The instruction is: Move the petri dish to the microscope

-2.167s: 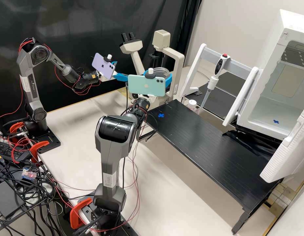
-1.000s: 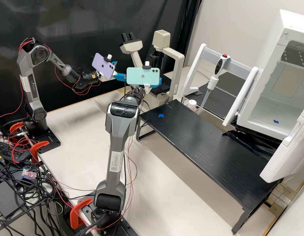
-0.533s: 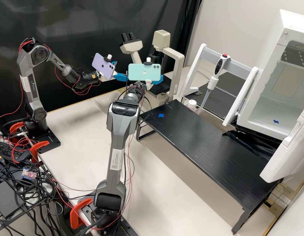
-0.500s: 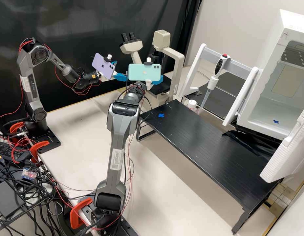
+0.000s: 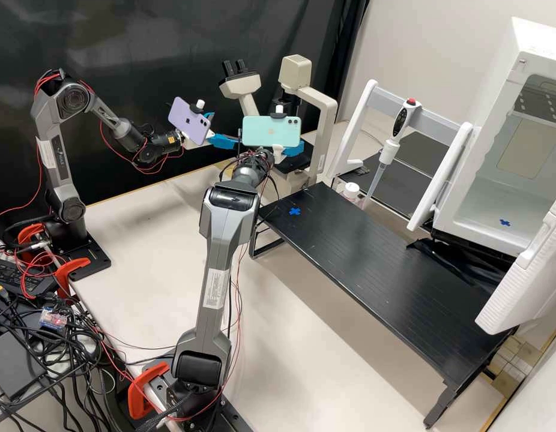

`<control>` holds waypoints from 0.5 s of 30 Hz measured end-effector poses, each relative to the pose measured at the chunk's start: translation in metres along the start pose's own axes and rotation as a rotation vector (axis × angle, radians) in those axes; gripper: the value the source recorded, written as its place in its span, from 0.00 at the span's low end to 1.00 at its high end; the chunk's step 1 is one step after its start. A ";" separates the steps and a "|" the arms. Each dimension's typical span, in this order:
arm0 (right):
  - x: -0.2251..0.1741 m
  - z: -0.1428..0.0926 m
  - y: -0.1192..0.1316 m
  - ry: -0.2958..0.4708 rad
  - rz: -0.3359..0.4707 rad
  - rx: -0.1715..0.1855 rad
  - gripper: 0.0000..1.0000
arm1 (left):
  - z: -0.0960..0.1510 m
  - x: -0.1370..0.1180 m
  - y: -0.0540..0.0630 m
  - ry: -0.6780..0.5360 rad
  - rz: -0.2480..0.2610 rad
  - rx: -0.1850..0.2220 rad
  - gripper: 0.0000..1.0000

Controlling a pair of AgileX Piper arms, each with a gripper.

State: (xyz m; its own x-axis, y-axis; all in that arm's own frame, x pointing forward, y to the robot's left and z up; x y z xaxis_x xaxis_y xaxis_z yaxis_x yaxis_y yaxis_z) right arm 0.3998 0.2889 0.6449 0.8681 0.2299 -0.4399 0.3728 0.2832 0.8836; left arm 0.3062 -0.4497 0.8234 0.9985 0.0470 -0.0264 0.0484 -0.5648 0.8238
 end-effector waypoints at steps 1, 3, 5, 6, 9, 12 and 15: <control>0.001 -0.001 0.000 0.000 -0.004 -0.003 0.00 | 0.000 0.000 0.000 0.000 0.000 0.000 1.00; 0.003 -0.001 -0.001 -0.002 -0.017 -0.006 0.00 | 0.000 0.000 0.000 0.000 0.000 0.000 1.00; 0.004 -0.001 -0.001 -0.004 -0.019 -0.008 0.00 | 0.000 0.000 0.000 0.000 0.000 0.000 1.00; 0.005 -0.001 -0.001 -0.005 -0.019 -0.004 0.00 | 0.000 0.000 0.000 0.000 0.000 0.000 1.00; 0.005 -0.002 -0.001 -0.003 -0.018 -0.003 0.00 | 0.000 0.000 0.000 0.000 0.000 0.000 1.00; 0.005 -0.001 -0.001 -0.005 -0.018 0.000 0.00 | 0.000 0.000 0.000 0.000 0.000 0.000 1.00; 0.005 -0.001 0.001 -0.015 -0.015 -0.010 0.00 | 0.000 0.000 0.000 0.000 0.000 0.000 1.00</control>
State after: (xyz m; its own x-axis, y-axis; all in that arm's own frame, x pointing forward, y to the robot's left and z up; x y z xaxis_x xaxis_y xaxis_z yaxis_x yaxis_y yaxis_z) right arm 0.4039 0.2917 0.6435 0.8672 0.2115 -0.4509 0.3828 0.2962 0.8751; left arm 0.3062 -0.4497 0.8234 0.9985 0.0470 -0.0264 0.0484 -0.5648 0.8238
